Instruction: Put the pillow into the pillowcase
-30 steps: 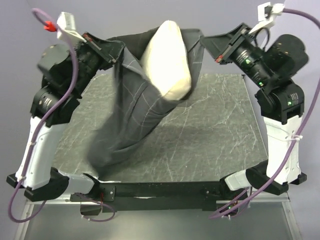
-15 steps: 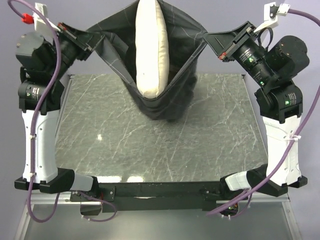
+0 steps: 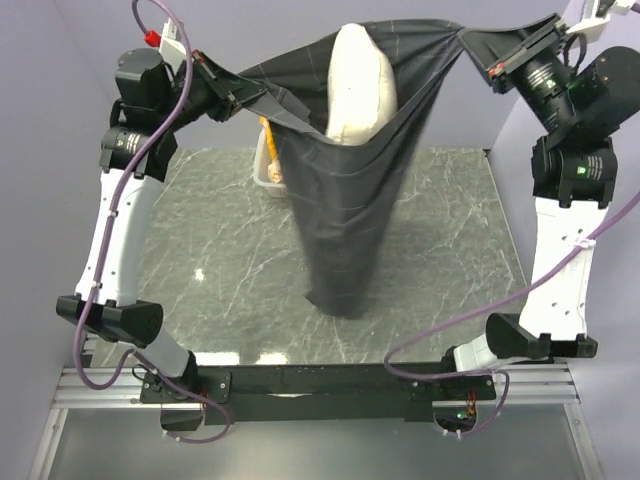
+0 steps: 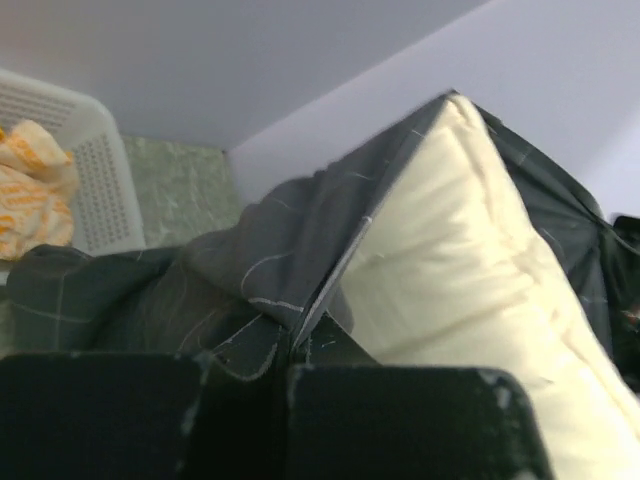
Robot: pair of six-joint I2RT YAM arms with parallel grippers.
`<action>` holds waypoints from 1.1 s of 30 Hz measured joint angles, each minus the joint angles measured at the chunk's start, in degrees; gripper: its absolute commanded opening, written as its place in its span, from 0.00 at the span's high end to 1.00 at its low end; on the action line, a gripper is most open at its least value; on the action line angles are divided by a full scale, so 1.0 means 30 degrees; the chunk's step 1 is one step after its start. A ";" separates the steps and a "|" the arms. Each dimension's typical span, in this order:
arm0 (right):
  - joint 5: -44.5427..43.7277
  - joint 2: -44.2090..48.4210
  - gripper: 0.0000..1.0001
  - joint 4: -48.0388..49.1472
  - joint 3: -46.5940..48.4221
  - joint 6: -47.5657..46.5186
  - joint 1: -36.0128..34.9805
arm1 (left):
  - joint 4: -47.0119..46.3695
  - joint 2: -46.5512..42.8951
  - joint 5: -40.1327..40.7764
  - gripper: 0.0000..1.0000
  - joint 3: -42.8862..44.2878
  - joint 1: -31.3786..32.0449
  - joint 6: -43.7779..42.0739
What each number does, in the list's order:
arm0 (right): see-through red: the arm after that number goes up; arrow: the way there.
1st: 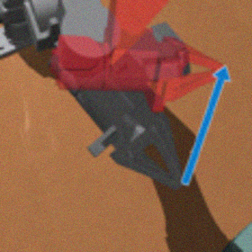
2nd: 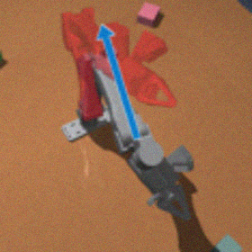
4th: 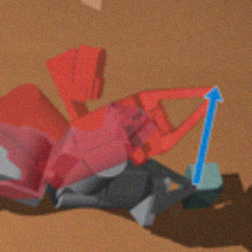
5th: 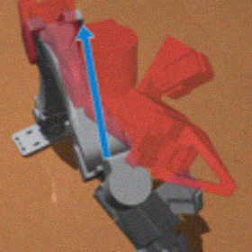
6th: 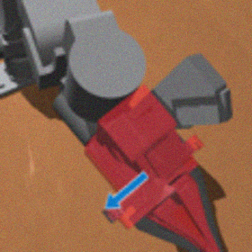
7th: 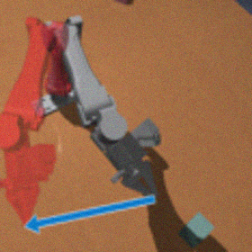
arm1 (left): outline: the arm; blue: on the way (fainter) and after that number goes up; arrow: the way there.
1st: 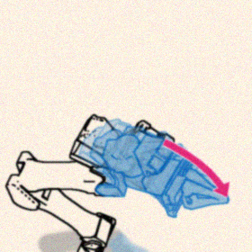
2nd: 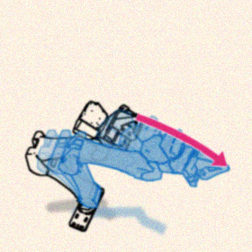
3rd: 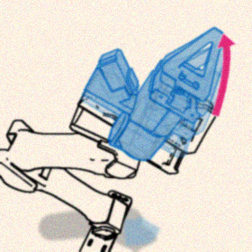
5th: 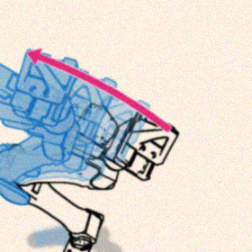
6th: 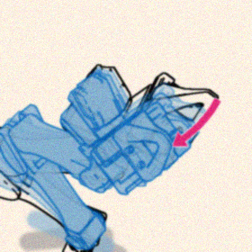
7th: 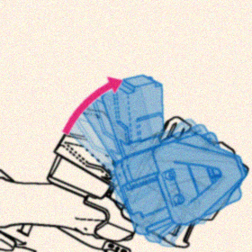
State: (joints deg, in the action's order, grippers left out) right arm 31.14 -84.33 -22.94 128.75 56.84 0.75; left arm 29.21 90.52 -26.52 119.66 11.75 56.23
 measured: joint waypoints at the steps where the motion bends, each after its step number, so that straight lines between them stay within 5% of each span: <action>1: 0.0036 -0.0124 1.00 0.0379 -0.0080 0.0474 0.0335 | 0.0226 0.0146 -0.0576 0.99 0.0262 -0.0160 0.0175; 5: -0.0415 -0.0197 1.00 0.0903 -0.0510 0.0007 -0.3483 | -0.1377 -0.0029 -0.4029 0.99 0.0758 -0.4167 0.3279; 10: -0.0430 0.1960 1.00 0.1253 -0.5617 -0.1712 -0.6863 | -0.6739 -0.0240 -0.5697 0.99 -0.0146 -0.9865 0.9085; 13: 0.0321 0.1967 1.00 0.1042 -0.5632 -0.1821 -0.4248 | -0.6717 -0.0335 -0.5056 0.99 0.0459 -0.8612 0.8961; 17: 0.2200 0.1617 1.00 0.1705 -0.5581 0.0750 0.1996 | -0.5282 0.0087 -0.4189 0.99 0.2113 -0.3461 0.6921; 19: 0.2193 0.1508 1.00 0.2339 -0.5268 0.1741 0.2754 | -0.4758 -0.0153 -0.4160 0.99 0.1741 -0.2710 0.6069; 24: 0.2018 0.1581 1.00 0.1494 -0.2535 0.0415 -0.2062 | -0.5668 -0.0911 -0.4539 0.99 -0.0379 -0.7701 0.7104; 27: 0.3650 0.2470 1.00 0.0925 -0.2178 0.0124 -0.1064 | -0.5340 -0.0656 -0.5450 0.99 -0.0029 -0.8896 0.7672; 31: 0.5115 0.3031 1.00 0.2681 -0.2994 0.2565 0.4539 | -0.4138 0.0066 -0.3585 0.99 0.3235 -0.3869 0.5960; 33: 0.5166 0.2987 1.00 0.4226 -0.3876 0.4160 0.5275 | -0.3978 -0.0095 -0.2543 0.99 0.3330 -0.1341 0.5005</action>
State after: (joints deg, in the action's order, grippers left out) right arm 46.63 -75.37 -10.26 117.12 69.32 16.58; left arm 17.28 90.24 -34.15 129.64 7.73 71.24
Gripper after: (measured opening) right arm 0.005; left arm 0.017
